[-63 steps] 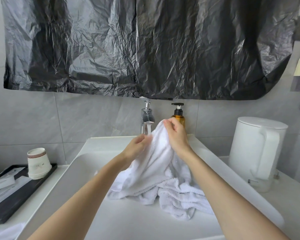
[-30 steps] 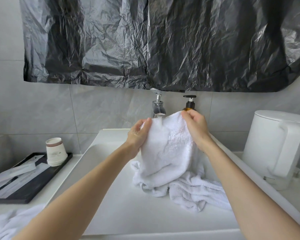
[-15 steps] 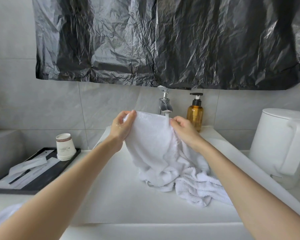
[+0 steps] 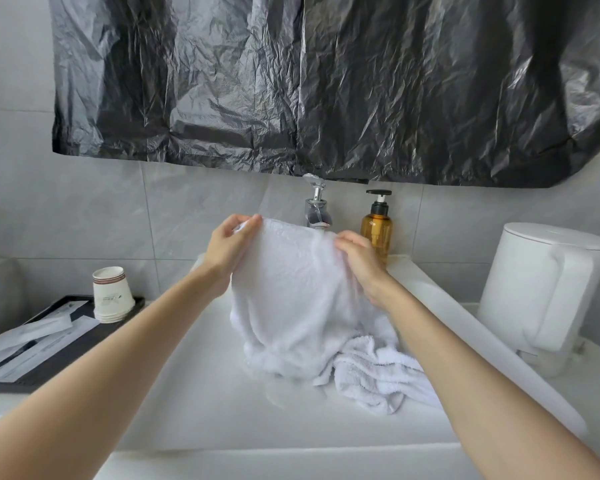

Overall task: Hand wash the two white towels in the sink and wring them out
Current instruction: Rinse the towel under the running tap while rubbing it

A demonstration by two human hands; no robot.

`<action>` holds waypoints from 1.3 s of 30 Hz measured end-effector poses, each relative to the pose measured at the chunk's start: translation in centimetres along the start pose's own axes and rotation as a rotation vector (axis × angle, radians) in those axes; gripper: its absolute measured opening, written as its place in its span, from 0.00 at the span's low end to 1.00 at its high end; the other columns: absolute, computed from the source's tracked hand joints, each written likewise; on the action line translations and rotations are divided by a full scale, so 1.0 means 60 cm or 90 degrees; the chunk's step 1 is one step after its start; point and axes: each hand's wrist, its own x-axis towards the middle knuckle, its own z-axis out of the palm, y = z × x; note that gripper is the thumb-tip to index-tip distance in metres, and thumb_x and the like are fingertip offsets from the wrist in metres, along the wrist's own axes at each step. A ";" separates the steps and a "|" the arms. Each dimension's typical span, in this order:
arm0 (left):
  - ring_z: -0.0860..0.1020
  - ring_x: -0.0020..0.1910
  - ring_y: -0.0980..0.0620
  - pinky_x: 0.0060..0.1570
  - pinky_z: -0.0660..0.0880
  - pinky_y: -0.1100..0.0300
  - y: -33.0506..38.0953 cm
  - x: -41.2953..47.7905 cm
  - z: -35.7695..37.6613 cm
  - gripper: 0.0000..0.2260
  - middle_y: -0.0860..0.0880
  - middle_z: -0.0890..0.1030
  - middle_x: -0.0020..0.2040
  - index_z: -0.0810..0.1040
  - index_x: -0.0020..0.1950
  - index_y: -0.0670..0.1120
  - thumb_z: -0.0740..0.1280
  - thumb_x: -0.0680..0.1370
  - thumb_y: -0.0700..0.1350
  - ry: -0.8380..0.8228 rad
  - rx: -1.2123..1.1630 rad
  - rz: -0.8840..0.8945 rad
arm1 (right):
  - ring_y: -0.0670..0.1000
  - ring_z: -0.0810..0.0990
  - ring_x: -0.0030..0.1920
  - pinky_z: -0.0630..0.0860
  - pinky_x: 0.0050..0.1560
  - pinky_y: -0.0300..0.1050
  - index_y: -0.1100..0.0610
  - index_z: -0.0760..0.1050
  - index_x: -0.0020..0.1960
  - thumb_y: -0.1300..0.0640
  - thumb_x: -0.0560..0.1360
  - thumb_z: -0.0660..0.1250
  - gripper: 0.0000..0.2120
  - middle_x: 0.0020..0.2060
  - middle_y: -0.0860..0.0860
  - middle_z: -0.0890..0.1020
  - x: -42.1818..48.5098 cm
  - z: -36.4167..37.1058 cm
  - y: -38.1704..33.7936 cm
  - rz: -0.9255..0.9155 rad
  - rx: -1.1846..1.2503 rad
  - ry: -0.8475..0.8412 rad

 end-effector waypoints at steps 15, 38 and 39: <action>0.63 0.32 0.52 0.32 0.57 0.57 -0.035 0.000 0.099 0.15 0.46 0.67 0.44 0.70 0.43 0.48 0.64 0.64 0.56 -0.138 -0.093 -0.173 | 0.47 0.56 0.29 0.54 0.30 0.42 0.53 0.57 0.32 0.61 0.76 0.58 0.16 0.28 0.48 0.59 -0.001 -0.060 -0.015 0.053 0.075 0.247; 0.70 0.31 0.53 0.30 0.64 0.62 -0.044 0.011 0.073 0.04 0.52 0.73 0.34 0.78 0.45 0.51 0.65 0.78 0.44 -0.127 -0.104 -0.160 | 0.45 0.55 0.23 0.52 0.24 0.38 0.53 0.54 0.29 0.60 0.75 0.59 0.20 0.21 0.43 0.57 0.000 -0.058 -0.006 0.018 0.011 0.267; 0.70 0.31 0.53 0.30 0.64 0.62 -0.043 0.012 0.068 0.04 0.52 0.73 0.34 0.78 0.46 0.51 0.65 0.78 0.44 -0.121 -0.104 -0.158 | 0.44 0.55 0.23 0.51 0.23 0.37 0.53 0.55 0.30 0.61 0.76 0.59 0.20 0.21 0.43 0.57 -0.001 -0.055 -0.006 0.013 0.009 0.249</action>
